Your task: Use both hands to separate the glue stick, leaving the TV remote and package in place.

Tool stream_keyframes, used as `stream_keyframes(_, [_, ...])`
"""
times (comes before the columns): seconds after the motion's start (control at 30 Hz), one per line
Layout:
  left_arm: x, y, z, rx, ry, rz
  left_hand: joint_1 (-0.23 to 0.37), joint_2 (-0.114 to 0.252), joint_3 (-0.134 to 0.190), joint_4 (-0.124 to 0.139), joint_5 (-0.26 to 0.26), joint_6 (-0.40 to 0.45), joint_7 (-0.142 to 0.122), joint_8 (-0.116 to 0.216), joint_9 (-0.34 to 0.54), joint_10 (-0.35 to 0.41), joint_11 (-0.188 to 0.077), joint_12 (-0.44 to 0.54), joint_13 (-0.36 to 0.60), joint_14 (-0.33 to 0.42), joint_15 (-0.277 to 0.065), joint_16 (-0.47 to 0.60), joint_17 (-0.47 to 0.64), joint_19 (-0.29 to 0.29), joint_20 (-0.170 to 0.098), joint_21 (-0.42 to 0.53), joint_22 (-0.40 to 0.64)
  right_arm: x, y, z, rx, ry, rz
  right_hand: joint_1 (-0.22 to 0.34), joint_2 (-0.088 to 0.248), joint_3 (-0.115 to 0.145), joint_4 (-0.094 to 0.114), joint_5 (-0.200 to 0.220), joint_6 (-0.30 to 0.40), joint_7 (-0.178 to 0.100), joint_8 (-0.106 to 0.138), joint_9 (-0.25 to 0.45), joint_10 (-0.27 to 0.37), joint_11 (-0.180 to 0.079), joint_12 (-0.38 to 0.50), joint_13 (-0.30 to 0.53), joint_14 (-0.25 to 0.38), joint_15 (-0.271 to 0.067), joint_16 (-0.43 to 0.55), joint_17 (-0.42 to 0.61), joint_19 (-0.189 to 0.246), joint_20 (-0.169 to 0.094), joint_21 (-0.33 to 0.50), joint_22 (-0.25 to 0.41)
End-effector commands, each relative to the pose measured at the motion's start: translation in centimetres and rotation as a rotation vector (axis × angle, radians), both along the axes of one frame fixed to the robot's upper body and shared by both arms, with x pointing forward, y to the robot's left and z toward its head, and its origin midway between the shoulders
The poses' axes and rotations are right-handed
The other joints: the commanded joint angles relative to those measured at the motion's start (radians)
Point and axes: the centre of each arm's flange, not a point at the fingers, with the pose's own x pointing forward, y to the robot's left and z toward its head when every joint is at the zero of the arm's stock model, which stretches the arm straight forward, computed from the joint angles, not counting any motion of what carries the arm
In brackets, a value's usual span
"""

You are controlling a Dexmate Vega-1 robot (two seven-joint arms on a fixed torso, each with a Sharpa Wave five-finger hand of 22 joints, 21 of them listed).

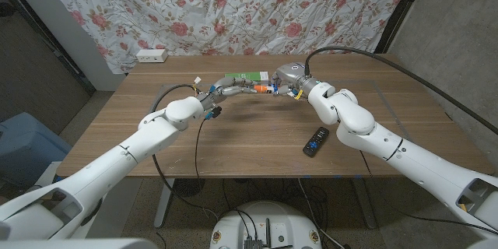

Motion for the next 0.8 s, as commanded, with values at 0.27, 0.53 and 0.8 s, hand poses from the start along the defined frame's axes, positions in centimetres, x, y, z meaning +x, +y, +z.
stream_keyframes(0.27, [-0.68, -1.01, -0.73, -0.033, -0.040, 0.048, 0.029, 0.007, -0.012, 0.003, 0.004, 0.051, -0.018, -0.009, -0.002, 0.056, 0.002, -0.004, -0.004, 0.027, -0.074, -0.004, 0.003, 0.015, -0.006, -0.001, 0.002, -0.17, 0.08, -0.16, -0.004, 0.004, 0.001, 0.017, 0.017, -0.001, 0.005, 0.002, 0.067, -0.055, 0.003, 0.000, 0.004, 0.004, 0.005, 0.002, -0.003, -0.119, 0.006, 0.000, -0.006, 0.002, -0.003, 0.002])
stream_keyframes(0.53, [-1.03, -0.87, -0.98, -0.054, -0.045, 0.070, 0.048, 0.023, -0.016, 0.005, 0.005, 0.094, -0.061, -0.018, -0.003, 0.104, 0.008, -0.011, -0.005, 0.039, -0.069, -0.005, 0.002, 0.023, -0.004, -0.003, 0.002, 0.04, 0.07, -0.01, -0.003, 0.001, 0.004, 0.018, 0.017, -0.002, 0.006, 0.002, 0.067, -0.055, 0.002, 0.000, 0.003, 0.004, 0.005, 0.002, -0.003, -0.119, 0.007, 0.000, -0.006, 0.003, -0.002, 0.002])
stream_keyframes(0.8, [-1.22, -0.77, -1.19, -0.089, -0.060, 0.095, 0.058, 0.030, -0.023, 0.006, 0.005, 0.125, -0.065, -0.029, -0.003, 0.159, 0.021, -0.011, -0.005, 0.068, -0.063, -0.001, 0.002, 0.040, 0.001, -0.001, 0.002, 0.12, 0.05, 0.02, -0.008, 0.004, 0.002, 0.017, 0.018, -0.003, 0.007, 0.001, 0.067, -0.055, 0.001, 0.000, 0.003, 0.004, 0.005, 0.003, -0.002, -0.118, 0.007, 0.000, -0.007, 0.003, -0.002, 0.002])
